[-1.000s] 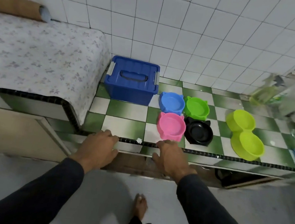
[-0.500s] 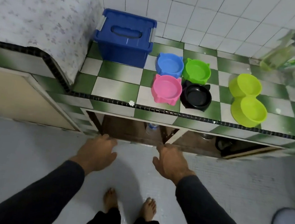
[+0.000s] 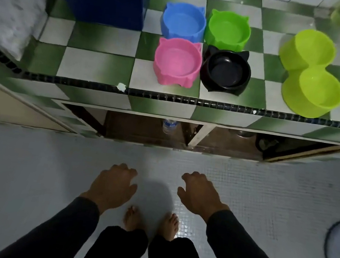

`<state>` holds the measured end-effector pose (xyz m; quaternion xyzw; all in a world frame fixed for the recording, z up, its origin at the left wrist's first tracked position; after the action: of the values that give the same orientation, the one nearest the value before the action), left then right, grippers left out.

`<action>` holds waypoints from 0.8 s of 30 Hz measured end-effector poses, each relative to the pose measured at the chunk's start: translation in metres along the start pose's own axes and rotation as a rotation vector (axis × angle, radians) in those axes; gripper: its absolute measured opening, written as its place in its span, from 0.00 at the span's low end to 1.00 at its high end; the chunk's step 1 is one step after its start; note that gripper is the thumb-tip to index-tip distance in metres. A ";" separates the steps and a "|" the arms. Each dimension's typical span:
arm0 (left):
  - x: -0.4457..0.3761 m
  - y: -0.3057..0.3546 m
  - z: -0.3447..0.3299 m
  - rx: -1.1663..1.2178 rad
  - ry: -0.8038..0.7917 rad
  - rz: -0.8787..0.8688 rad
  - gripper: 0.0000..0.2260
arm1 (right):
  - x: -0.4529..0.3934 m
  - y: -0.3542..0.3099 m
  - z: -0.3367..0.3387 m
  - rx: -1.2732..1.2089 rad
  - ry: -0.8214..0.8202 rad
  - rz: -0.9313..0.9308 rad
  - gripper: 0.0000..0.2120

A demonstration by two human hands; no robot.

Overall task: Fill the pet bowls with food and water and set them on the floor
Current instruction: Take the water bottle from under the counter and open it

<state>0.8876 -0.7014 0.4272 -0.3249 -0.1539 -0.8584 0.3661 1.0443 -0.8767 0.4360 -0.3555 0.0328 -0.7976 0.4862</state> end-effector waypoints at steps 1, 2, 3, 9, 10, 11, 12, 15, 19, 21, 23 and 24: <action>-0.015 0.003 -0.008 -0.004 -0.004 -0.003 0.23 | -0.012 0.010 -0.008 -0.006 0.005 -0.005 0.21; -0.030 0.005 -0.017 -0.008 -0.017 -0.003 0.23 | -0.023 0.019 -0.017 -0.016 0.007 -0.010 0.21; -0.045 0.007 -0.027 -0.013 -0.025 -0.004 0.23 | -0.035 0.029 -0.026 -0.027 0.012 -0.015 0.21; -0.141 0.006 -0.090 0.026 -0.050 -0.002 0.23 | -0.115 0.087 -0.084 -0.088 0.010 -0.028 0.22; -0.158 0.005 -0.102 0.039 -0.059 -0.002 0.23 | -0.128 0.097 -0.093 -0.097 0.011 -0.031 0.22; -0.175 0.003 -0.113 0.042 -0.062 -0.001 0.23 | -0.142 0.107 -0.102 -0.100 0.013 -0.033 0.22; -0.192 0.000 -0.125 0.035 -0.062 0.002 0.24 | -0.156 0.116 -0.111 -0.098 0.016 -0.036 0.23; -0.242 -0.006 -0.156 0.021 -0.054 0.010 0.25 | -0.197 0.143 -0.138 -0.096 0.024 -0.057 0.24; -0.303 -0.005 -0.188 0.039 -0.024 0.002 0.24 | -0.248 0.170 -0.168 -0.102 0.071 -0.074 0.24; -0.330 -0.003 -0.198 0.068 0.009 -0.002 0.24 | -0.270 0.180 -0.177 -0.122 0.118 -0.057 0.25; -0.352 0.000 -0.203 0.117 0.054 -0.009 0.25 | -0.289 0.188 -0.182 -0.151 0.169 -0.042 0.23; -0.362 0.002 -0.204 0.151 0.083 -0.020 0.25 | -0.297 0.191 -0.182 -0.171 0.199 -0.040 0.22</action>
<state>0.9864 -0.6139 0.0331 -0.2590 -0.2062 -0.8605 0.3872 1.1609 -0.7931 0.0651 -0.3152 0.1415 -0.8328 0.4326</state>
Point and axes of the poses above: each hand's wrist, its own x-axis away from the middle knuckle, its own z-axis out of the back of the hand, y = z × x, the point moved 7 cm from there along -x, towards the middle knuckle, and after that the axes turned 15 degrees about z, right-handed, at the moved point
